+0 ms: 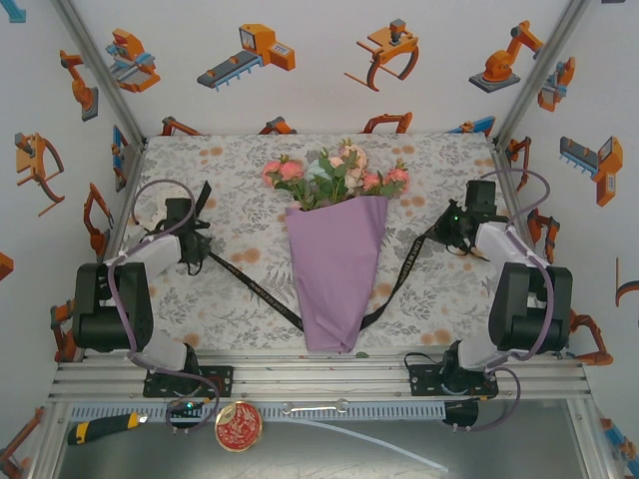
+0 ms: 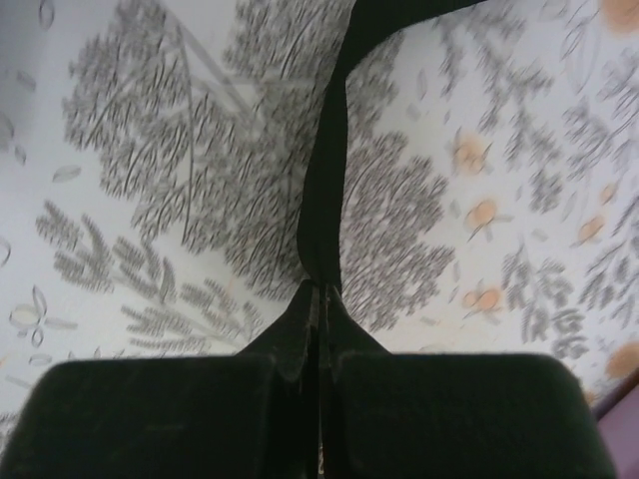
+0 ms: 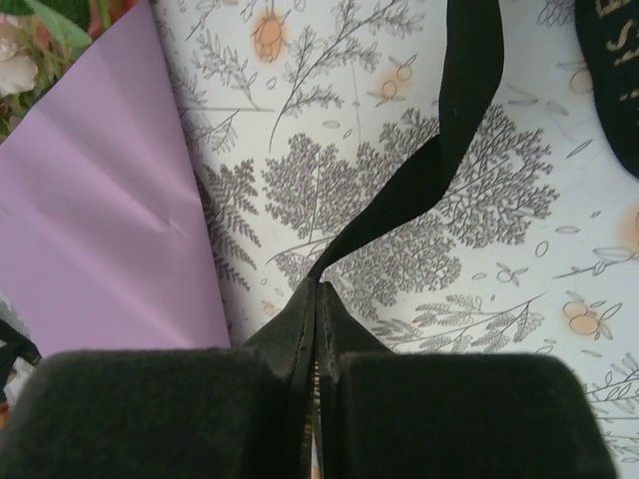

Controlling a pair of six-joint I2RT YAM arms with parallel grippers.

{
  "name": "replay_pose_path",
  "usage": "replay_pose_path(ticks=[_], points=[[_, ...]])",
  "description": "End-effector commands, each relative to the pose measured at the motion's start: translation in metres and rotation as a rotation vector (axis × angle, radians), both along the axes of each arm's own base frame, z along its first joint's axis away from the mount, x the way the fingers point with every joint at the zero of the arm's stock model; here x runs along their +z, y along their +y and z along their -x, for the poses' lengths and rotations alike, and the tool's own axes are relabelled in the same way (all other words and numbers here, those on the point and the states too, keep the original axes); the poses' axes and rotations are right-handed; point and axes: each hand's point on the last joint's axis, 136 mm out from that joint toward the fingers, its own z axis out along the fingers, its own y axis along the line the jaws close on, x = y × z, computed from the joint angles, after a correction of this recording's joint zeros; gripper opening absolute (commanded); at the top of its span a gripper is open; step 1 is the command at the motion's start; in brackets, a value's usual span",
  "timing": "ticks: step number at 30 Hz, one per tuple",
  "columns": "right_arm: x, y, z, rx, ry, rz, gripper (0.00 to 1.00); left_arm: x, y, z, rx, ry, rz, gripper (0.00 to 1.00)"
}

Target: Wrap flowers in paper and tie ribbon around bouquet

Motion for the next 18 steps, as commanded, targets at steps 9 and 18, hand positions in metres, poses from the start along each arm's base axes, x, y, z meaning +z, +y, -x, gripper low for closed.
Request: replay_pose_path(ticks=[9,18], points=[[0.015,-0.022,-0.059,-0.036,-0.081,0.026,0.02,0.030,0.005,-0.073,-0.071,-0.140,0.082,0.00],[0.076,0.026,-0.009,0.120,-0.203,-0.055,0.05,0.096,-0.026,-0.036,-0.204,-0.296,0.134,0.00]])
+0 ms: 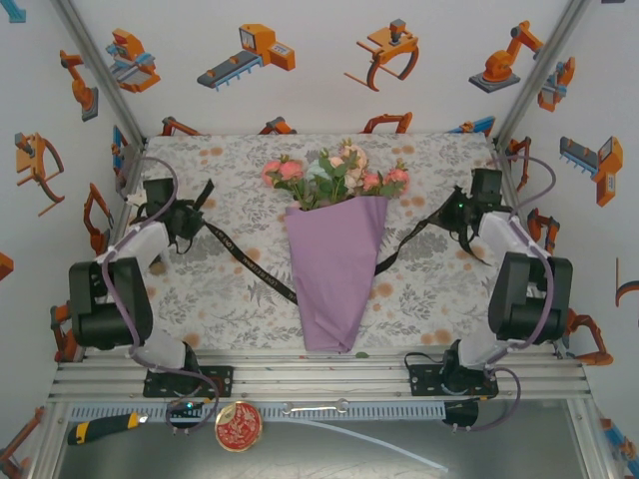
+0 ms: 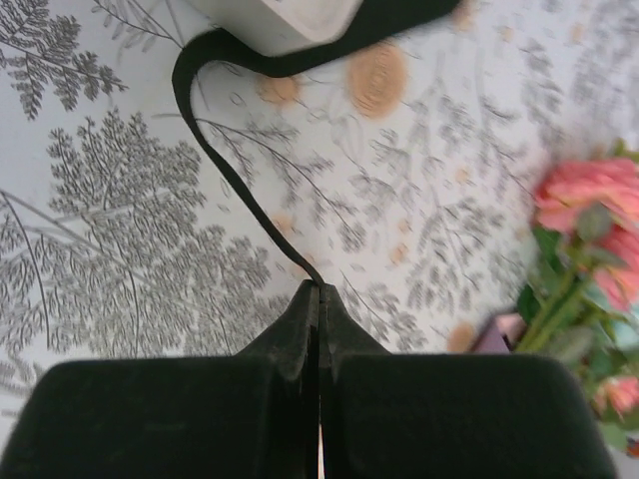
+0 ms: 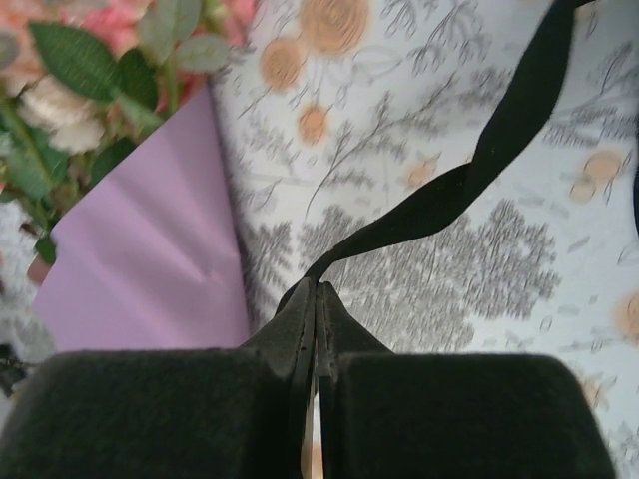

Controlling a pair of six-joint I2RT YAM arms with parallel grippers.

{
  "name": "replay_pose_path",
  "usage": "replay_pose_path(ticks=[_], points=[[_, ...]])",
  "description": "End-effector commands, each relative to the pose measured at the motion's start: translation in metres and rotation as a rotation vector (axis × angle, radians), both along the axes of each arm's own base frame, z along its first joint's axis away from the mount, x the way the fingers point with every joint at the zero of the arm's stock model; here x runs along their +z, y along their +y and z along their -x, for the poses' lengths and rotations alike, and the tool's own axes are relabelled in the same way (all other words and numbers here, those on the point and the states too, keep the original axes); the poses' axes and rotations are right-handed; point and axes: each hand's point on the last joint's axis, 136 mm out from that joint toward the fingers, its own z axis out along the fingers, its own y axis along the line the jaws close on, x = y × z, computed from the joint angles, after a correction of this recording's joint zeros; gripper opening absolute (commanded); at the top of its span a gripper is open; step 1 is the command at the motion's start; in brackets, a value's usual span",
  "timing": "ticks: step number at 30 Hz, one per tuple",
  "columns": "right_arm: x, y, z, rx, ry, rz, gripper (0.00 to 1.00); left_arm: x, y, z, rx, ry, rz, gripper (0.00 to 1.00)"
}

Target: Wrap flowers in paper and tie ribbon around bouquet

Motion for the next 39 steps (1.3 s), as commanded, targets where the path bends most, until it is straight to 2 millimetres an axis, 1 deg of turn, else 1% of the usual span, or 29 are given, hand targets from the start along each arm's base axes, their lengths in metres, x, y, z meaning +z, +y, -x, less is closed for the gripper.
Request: replay_pose_path(ticks=[1,2,4,5,7,8,9,10,11,12,13,14,15,17,19,21,22,23,24,25,27,29,31,33,34,35,37,39], points=[[0.058,0.039,0.019,0.130,-0.136,-0.024,0.05,0.040,-0.023,0.020,-0.095,-0.097,0.006,0.00],[0.071,0.056,0.025,0.172,-0.168,-0.014,0.05,0.047,-0.028,0.028,-0.111,-0.113,-0.006,0.00],[0.092,0.104,0.037,0.292,-0.230,-0.001,0.05,0.057,-0.039,0.041,-0.143,-0.134,-0.038,0.00],[0.102,0.134,0.043,0.364,-0.264,0.007,0.05,0.060,-0.045,0.047,-0.163,-0.145,-0.053,0.00],[0.110,0.198,0.053,0.522,-0.307,0.004,0.08,0.065,-0.056,0.055,-0.199,-0.163,-0.071,0.00],[0.108,0.232,0.057,0.597,-0.313,-0.004,0.15,0.064,-0.061,0.059,-0.214,-0.164,-0.076,0.00],[0.103,0.271,0.066,0.700,-0.314,-0.020,0.26,0.062,-0.066,0.063,-0.230,-0.162,-0.078,0.00],[0.099,0.303,0.075,0.795,-0.306,-0.041,0.36,0.060,-0.069,0.065,-0.240,-0.161,-0.078,0.00],[0.097,0.331,0.085,0.884,-0.285,-0.058,0.50,0.058,-0.073,0.068,-0.250,-0.160,-0.079,0.00],[0.099,0.350,0.093,0.943,-0.263,-0.079,0.58,0.056,-0.075,0.070,-0.257,-0.156,-0.083,0.00],[0.103,0.358,0.097,0.971,-0.260,-0.099,0.65,0.055,-0.076,0.072,-0.263,-0.153,-0.088,0.00],[0.110,0.361,0.099,0.976,-0.278,-0.126,0.70,0.054,-0.076,0.075,-0.269,-0.150,-0.094,0.00],[0.115,0.356,0.097,0.959,-0.303,-0.129,0.74,0.055,-0.077,0.077,-0.274,-0.149,-0.102,0.00],[0.118,0.339,0.090,0.912,-0.328,-0.084,0.77,0.058,-0.075,0.080,-0.277,-0.161,-0.118,0.00],[0.107,0.308,0.076,0.794,-0.281,0.038,0.75,0.062,-0.074,0.081,-0.283,-0.172,-0.135,0.00],[0.085,0.262,0.061,0.615,-0.193,0.222,0.72,0.066,-0.075,0.083,-0.300,-0.180,-0.155,0.00],[0.078,0.249,0.059,0.580,-0.173,0.286,0.71,0.067,-0.075,0.083,-0.308,-0.179,-0.165,0.00],[0.070,0.241,0.059,0.572,-0.156,0.341,0.69,0.068,-0.076,0.084,-0.319,-0.177,-0.175,0.00],[0.066,0.238,0.058,0.564,-0.138,0.359,0.69,0.068,-0.077,0.084,-0.326,-0.176,-0.184,0.00],[0.063,0.238,0.057,0.549,-0.114,0.352,0.67,0.068,-0.078,0.085,-0.336,-0.173,-0.192,0.00],[0.059,0.250,0.055,0.517,-0.066,0.268,0.60,0.067,-0.080,0.085,-0.350,-0.168,-0.201,0.00],[0.050,0.264,0.052,0.441,-0.023,0.206,0.54,0.067,-0.079,0.085,-0.354,-0.158,-0.213,0.00],[0.042,0.274,0.046,0.429,-0.042,0.248,0.52,0.065,-0.078,0.086,-0.353,-0.145,-0.226,0.00],[0.037,0.280,0.039,0.517,-0.087,0.342,0.47,0.064,-0.077,0.087,-0.348,-0.141,-0.229,0.00],[0.032,0.283,0.038,0.607,-0.110,0.408,0.46,0.065,-0.076,0.088,-0.346,-0.144,-0.227,0.00],[0.025,0.284,0.039,0.693,-0.118,0.476,0.48,0.064,-0.077,0.089,-0.347,-0.146,-0.224,0.00],[0.011,0.280,0.043,0.821,-0.112,0.579,0.57,0.065,-0.077,0.089,-0.353,-0.152,-0.227,0.00],[-0.002,0.277,0.046,0.924,-0.088,0.633,0.62,0.063,-0.077,0.089,-0.356,-0.146,-0.232,0.00]])
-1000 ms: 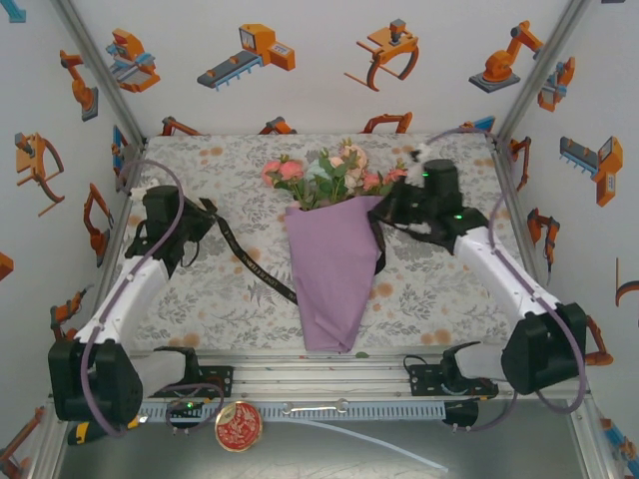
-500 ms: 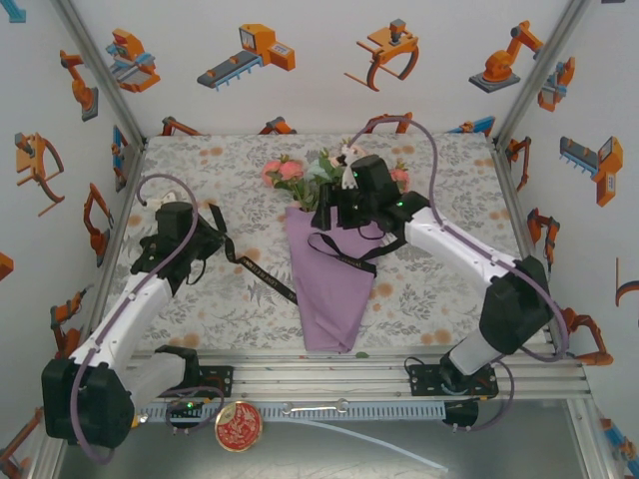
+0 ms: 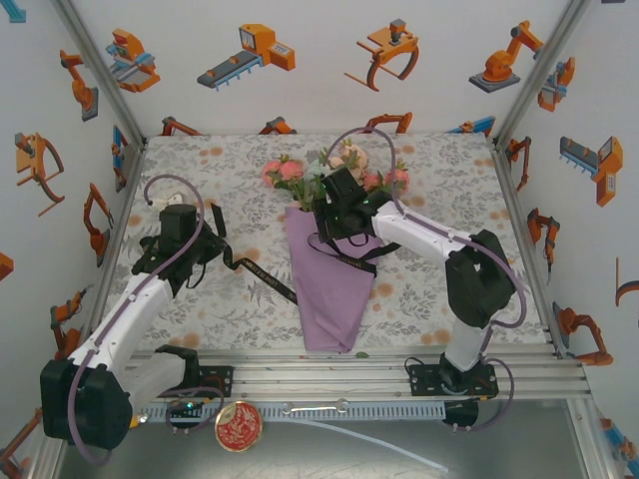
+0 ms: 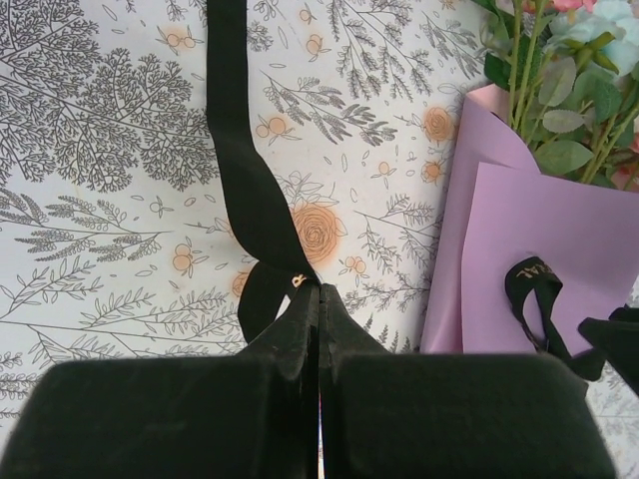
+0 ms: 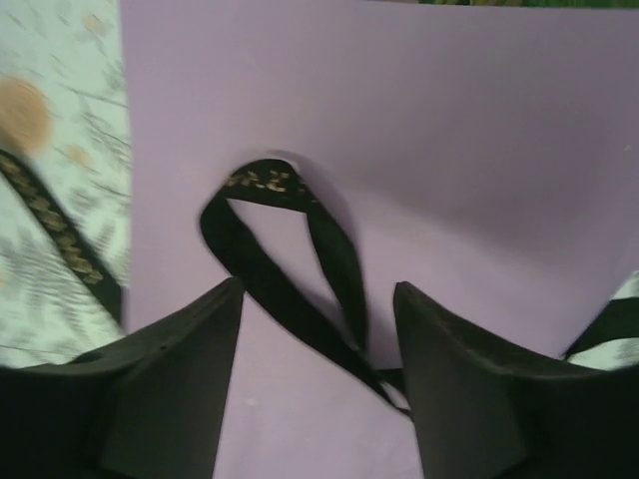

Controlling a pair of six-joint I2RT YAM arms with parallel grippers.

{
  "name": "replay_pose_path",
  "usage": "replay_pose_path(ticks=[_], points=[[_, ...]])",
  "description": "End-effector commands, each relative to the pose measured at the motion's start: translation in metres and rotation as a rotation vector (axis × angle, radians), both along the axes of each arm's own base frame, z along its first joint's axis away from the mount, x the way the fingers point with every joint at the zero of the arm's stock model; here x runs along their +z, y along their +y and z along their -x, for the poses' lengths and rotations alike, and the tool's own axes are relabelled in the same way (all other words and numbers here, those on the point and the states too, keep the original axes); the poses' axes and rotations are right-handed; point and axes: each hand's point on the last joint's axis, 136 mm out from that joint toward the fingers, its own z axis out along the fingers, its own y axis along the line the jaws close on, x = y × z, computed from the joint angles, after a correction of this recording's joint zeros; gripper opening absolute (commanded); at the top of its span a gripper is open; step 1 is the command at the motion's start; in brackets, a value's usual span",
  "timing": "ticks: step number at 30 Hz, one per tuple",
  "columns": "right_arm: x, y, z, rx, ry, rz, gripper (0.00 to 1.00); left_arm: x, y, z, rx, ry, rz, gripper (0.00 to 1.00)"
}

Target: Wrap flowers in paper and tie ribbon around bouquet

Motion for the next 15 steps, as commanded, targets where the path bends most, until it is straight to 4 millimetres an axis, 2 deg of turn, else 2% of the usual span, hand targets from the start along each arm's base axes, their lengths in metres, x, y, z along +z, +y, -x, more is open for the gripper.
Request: replay_pose_path(ticks=[1,3,8,15], points=[[-0.005,-0.009,-0.003,0.210,-0.031,0.160,0.63,0.010,0.000,-0.001,-0.015,-0.020,-0.029,0.00],[-0.015,-0.009,-0.004,0.240,0.026,0.145,0.63,0.010,-0.002,-0.002,-0.021,-0.019,-0.025,0.00],[-0.032,0.009,0.007,0.274,0.200,0.040,0.59,0.008,-0.004,-0.003,-0.024,-0.016,-0.017,0.00],[-0.053,0.008,0.015,0.244,0.279,0.041,0.56,0.003,-0.005,-0.006,-0.028,0.002,-0.031,0.00]])
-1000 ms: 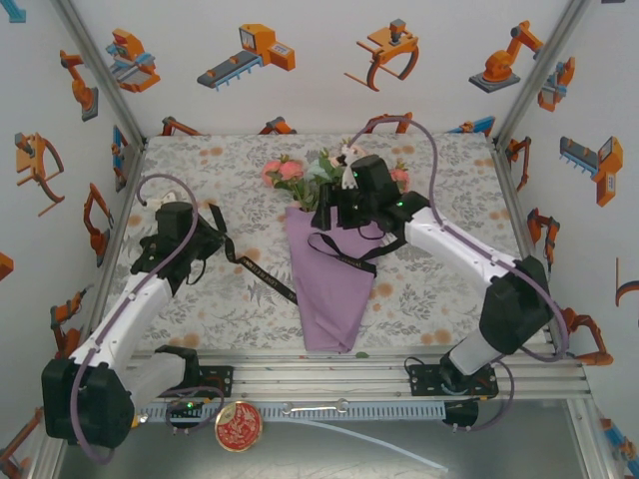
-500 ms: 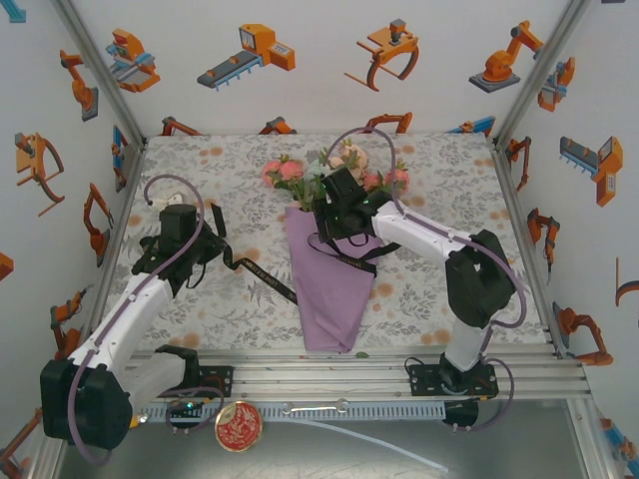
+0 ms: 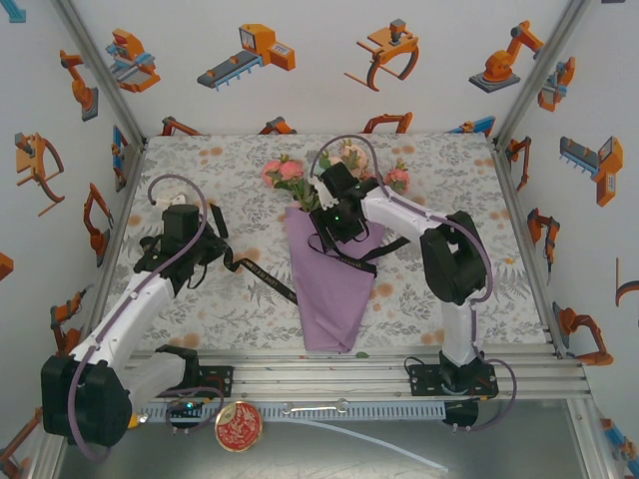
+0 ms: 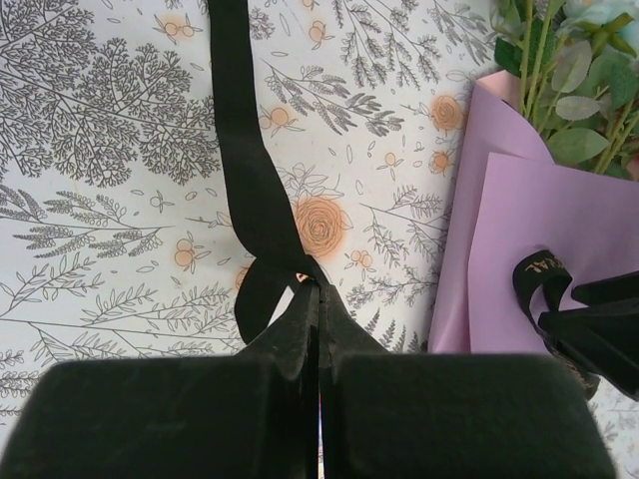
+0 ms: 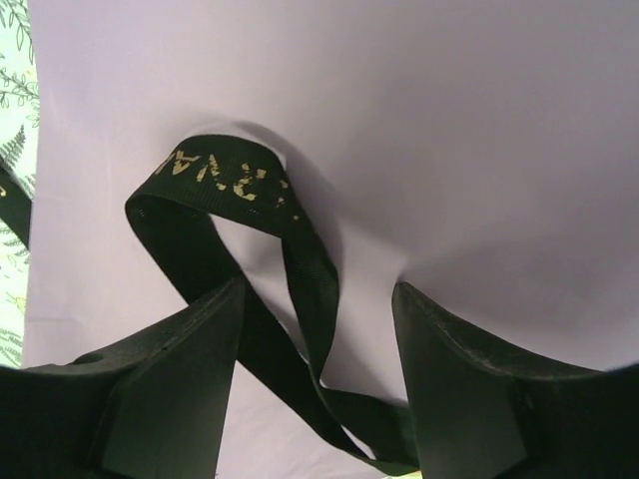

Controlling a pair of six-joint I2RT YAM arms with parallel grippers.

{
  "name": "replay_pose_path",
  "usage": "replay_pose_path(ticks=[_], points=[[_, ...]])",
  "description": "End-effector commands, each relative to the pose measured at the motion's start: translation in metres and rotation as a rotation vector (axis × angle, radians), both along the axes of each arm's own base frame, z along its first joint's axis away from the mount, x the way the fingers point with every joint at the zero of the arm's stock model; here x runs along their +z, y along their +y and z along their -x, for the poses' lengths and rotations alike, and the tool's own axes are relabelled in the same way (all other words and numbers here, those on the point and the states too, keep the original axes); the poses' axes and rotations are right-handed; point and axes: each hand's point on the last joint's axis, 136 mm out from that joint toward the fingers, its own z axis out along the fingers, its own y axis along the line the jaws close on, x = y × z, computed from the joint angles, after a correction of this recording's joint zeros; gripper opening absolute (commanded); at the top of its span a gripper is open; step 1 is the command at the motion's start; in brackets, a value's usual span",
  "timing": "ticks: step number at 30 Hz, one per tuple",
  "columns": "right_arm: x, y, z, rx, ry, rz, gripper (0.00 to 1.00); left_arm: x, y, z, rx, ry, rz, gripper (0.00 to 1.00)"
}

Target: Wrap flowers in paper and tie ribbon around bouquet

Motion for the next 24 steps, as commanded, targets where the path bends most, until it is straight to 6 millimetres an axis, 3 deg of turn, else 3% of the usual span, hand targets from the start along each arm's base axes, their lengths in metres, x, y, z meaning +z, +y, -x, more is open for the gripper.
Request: replay_pose_path(ticks=[1,3,6,8,13,15,18,23,24], points=[[-0.005,0.000,0.010,0.005,0.056,0.012,0.54,0.011,-0.002,-0.007,-0.013,-0.023,-0.016,0.00],[-0.007,-0.007,0.008,-0.005,0.039,0.048,0.48,0.010,-0.002,-0.007,-0.012,-0.023,-0.015,0.00],[0.005,-0.015,0.001,-0.014,-0.024,0.082,0.27,0.011,-0.002,-0.008,-0.008,-0.028,-0.017,0.00],[0.023,-0.018,-0.008,-0.015,-0.092,0.091,0.14,0.012,-0.001,-0.009,-0.008,-0.029,-0.018,0.00],[0.089,-0.014,-0.036,0.027,-0.319,0.086,0.01,0.014,0.000,-0.006,-0.013,-0.029,-0.029,0.00],[0.114,0.006,-0.044,0.071,-0.396,0.016,0.00,0.014,0.001,-0.004,-0.012,-0.031,-0.034,0.00],[0.142,0.064,-0.037,0.215,-0.484,-0.112,0.00,0.016,0.002,-0.002,-0.011,-0.037,-0.037,0.00],[0.171,0.172,0.003,0.407,-0.451,-0.456,0.00,0.018,0.004,0.002,0.001,-0.048,-0.029,0.00],[0.176,0.187,0.013,0.427,-0.404,-0.533,0.10,0.018,0.005,0.003,0.004,-0.051,-0.032,0.00]])
